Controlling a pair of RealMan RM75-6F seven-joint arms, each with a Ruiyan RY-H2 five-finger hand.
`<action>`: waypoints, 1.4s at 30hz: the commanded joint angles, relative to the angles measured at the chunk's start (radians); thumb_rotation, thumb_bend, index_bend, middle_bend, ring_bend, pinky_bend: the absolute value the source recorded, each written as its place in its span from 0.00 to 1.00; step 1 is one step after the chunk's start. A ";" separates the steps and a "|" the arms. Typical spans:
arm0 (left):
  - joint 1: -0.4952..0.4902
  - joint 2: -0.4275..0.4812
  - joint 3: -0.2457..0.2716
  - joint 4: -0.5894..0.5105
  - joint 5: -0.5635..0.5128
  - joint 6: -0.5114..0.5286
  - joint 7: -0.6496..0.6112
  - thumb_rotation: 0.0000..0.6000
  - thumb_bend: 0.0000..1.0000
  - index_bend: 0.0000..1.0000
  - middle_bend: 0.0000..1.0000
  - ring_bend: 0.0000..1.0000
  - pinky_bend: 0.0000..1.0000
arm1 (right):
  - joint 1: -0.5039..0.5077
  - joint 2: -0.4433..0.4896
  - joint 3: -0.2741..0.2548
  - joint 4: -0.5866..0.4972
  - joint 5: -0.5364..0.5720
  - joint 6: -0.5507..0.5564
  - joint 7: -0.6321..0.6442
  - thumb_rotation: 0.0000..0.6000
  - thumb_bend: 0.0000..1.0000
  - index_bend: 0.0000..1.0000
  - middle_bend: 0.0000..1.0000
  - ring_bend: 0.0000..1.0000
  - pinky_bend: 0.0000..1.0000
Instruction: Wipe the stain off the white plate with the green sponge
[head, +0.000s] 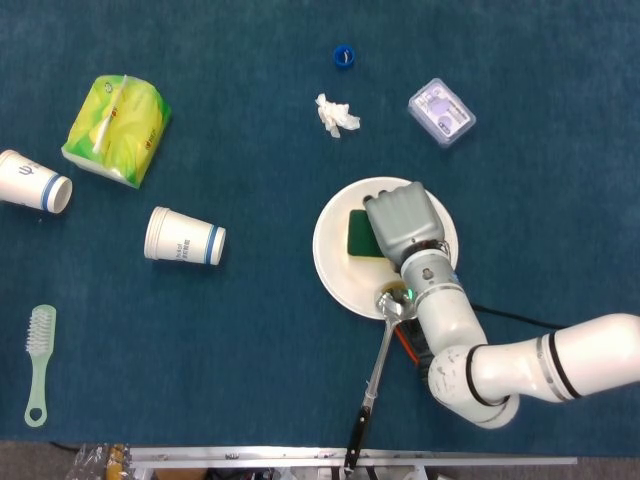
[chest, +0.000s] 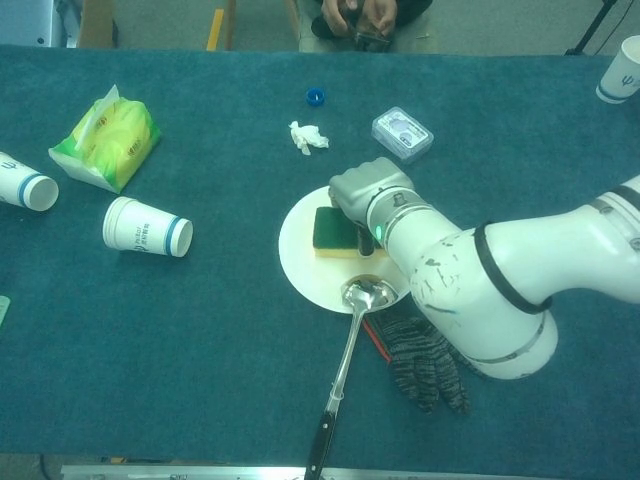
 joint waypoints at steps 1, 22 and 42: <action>0.000 0.000 0.000 0.000 0.001 0.001 0.000 1.00 0.18 0.15 0.11 0.05 0.16 | -0.004 0.014 -0.003 -0.014 0.008 0.013 -0.010 1.00 0.19 0.31 0.35 0.37 0.64; 0.002 0.001 -0.002 -0.016 0.005 0.008 0.016 1.00 0.18 0.15 0.11 0.05 0.16 | -0.133 0.291 -0.064 -0.215 -0.067 0.004 0.090 1.00 0.19 0.31 0.35 0.37 0.64; 0.001 -0.013 0.003 -0.008 0.007 -0.003 0.015 1.00 0.18 0.15 0.11 0.05 0.16 | -0.223 0.407 -0.172 -0.209 -0.155 -0.088 0.226 1.00 0.19 0.22 0.27 0.29 0.62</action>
